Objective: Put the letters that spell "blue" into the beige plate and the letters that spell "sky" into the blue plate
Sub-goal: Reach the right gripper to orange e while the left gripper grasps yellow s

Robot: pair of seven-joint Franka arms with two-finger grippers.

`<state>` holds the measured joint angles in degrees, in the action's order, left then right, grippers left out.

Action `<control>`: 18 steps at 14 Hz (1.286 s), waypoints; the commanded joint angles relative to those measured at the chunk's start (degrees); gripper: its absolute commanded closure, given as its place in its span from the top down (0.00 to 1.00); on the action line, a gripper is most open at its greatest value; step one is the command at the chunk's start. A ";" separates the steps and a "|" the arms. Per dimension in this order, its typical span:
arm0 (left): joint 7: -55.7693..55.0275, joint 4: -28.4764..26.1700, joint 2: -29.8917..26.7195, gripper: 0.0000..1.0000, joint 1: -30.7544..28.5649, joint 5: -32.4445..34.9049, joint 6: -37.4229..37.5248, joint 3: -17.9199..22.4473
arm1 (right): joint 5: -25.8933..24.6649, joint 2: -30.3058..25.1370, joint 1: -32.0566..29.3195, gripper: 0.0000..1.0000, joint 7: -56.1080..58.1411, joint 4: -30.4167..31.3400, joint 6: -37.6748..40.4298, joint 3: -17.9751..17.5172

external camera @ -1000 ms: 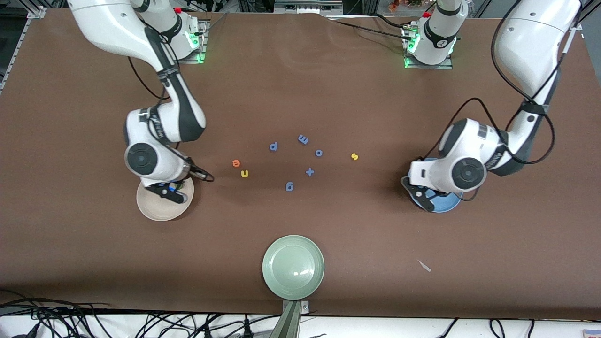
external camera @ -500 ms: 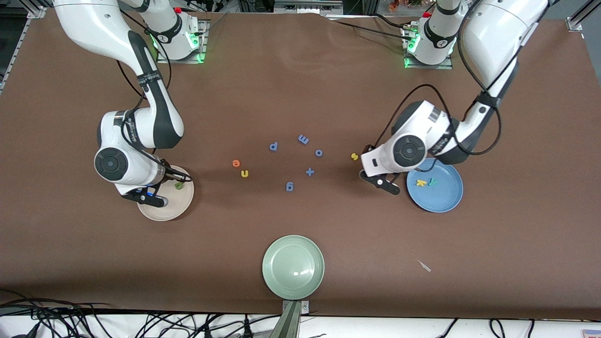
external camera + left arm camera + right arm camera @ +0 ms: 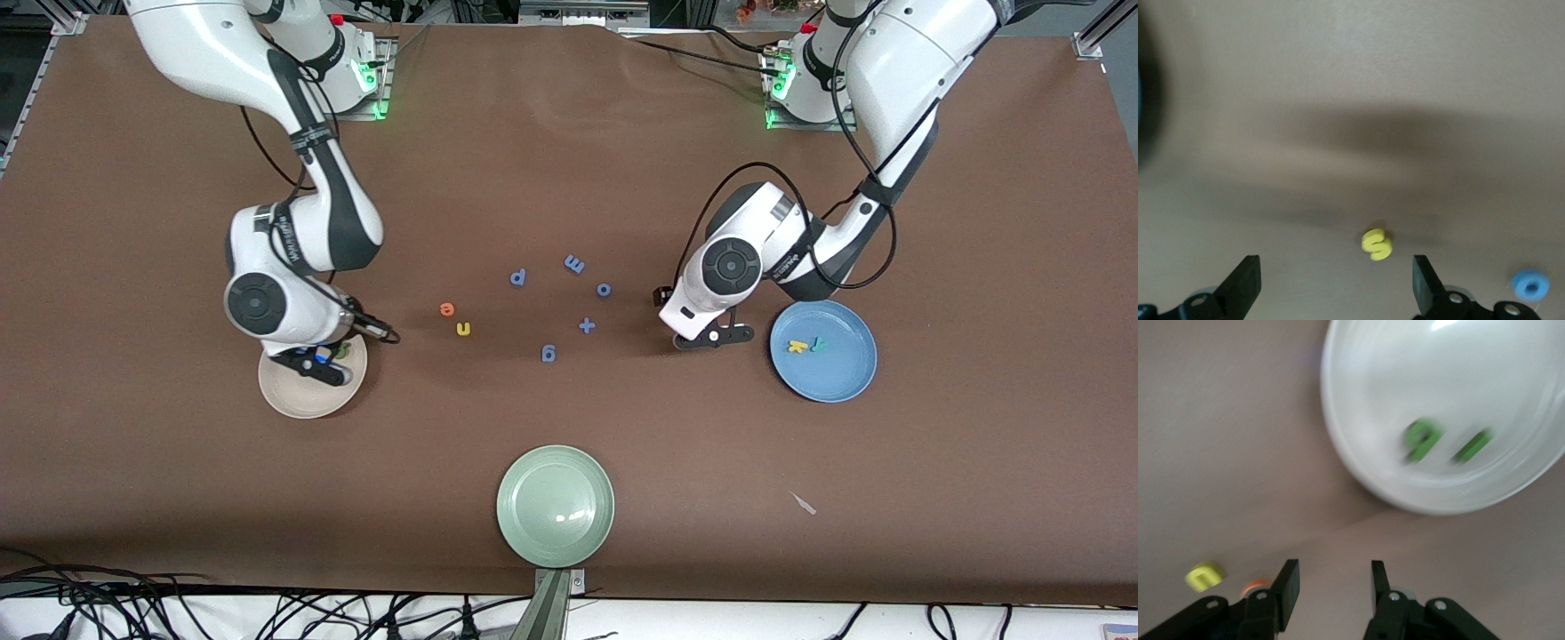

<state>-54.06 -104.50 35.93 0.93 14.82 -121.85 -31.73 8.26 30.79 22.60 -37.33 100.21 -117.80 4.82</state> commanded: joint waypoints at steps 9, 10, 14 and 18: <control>-26.62 -14.77 -2.44 0.86 -0.23 1.53 -22.47 -0.96 | 0.97 3.31 6.75 0.51 -13.20 5.87 -13.85 -2.01; -26.62 -14.77 -2.35 0.73 -0.23 1.53 -22.47 -0.88 | 0.96 3.31 6.84 0.51 -13.20 6.31 -14.12 -2.01; -26.71 -14.42 -2.27 0.42 -0.76 1.70 -22.47 -0.52 | 0.97 3.40 7.54 0.51 -14.08 7.45 -16.14 -2.01; -26.80 -14.42 -2.35 0.19 -0.93 1.79 -22.47 -0.35 | 0.96 3.75 8.25 0.50 -14.79 8.33 -17.46 -2.01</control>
<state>-79.50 -117.73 35.28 0.09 15.26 -144.03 -32.25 8.49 34.87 30.10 -51.58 107.19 -134.08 2.58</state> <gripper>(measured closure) 0.700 0.489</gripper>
